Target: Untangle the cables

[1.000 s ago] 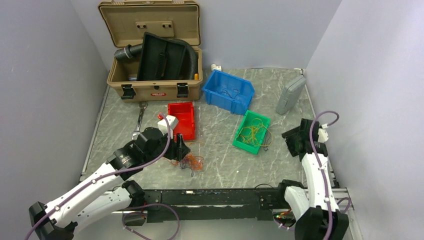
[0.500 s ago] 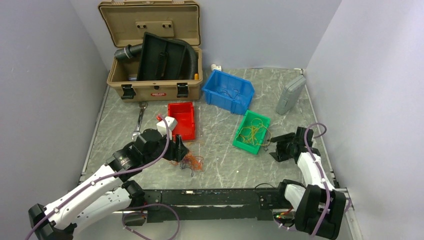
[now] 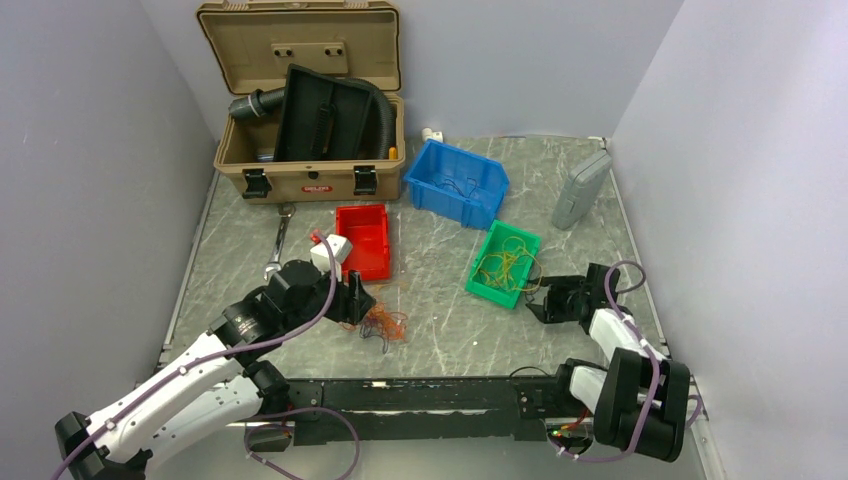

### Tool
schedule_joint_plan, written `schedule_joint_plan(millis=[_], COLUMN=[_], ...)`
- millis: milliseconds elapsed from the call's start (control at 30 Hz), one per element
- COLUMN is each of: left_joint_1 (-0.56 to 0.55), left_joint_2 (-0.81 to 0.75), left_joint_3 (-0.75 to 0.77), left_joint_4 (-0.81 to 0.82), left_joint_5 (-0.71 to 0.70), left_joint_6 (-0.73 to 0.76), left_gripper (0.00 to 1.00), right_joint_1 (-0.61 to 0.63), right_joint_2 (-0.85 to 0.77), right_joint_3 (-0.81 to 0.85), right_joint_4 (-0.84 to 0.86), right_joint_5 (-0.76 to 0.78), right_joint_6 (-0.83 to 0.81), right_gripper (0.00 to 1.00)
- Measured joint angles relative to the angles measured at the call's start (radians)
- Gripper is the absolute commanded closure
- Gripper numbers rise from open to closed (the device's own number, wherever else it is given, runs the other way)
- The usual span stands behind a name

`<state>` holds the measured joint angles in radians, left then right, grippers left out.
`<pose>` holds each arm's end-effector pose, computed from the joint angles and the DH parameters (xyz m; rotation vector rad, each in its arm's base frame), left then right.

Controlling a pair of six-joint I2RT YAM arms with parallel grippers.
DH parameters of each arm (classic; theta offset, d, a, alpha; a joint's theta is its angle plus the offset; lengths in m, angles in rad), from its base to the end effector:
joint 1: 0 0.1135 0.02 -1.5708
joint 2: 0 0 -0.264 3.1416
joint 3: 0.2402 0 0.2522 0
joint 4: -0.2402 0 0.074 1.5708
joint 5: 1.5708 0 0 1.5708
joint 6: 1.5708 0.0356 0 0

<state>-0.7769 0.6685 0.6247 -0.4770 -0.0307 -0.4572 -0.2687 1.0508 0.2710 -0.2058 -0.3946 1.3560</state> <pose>0.1115 -0.1081 0.2718 0.3267 2.1476 -0.7008 0.1620 -0.0304 0.1239 1.8516 1.9788 0.8843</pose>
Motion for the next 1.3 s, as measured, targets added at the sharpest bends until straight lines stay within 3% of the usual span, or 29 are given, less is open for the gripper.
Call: schedule_joint_plan(millis=[133,333,500,833,1067,1300], left_joint_1=[0.000,0.000,0.000,0.000,0.000,0.000], left_joint_2=[0.000,-0.005,-0.005,0.023,0.043,0.089], left_joint_3=[0.000,0.000,0.000,-0.010,-0.015,-0.016], left_joint_4=[-0.006,-0.021,-0.022,-0.016,-0.009,0.018], left_joint_5=[-0.010,-0.027,-0.039,-0.046,-0.045,-0.023], left_joint_6=[0.002,0.005,0.005,0.000,0.000,-0.003], left_gripper=[0.34,0.34,0.33,0.23,0.12,0.08], right_joint_1=[0.000,0.001,0.001,0.000,-0.001,0.058], right_joint_2=[0.058,0.094,0.021,-0.373,-0.375,-0.279], right_joint_3=[0.009,0.020,0.021,0.201,0.425,0.662], right_joint_4=[0.048,0.023,-0.053,-0.342,-0.393,-0.303], right_joint_5=[-0.021,0.024,0.107,0.482,0.658,0.624], right_joint_6=[0.030,0.065,0.092,0.057,-0.126,-0.381], right_gripper=[0.49,1.00,1.00,1.00,1.00,1.00])
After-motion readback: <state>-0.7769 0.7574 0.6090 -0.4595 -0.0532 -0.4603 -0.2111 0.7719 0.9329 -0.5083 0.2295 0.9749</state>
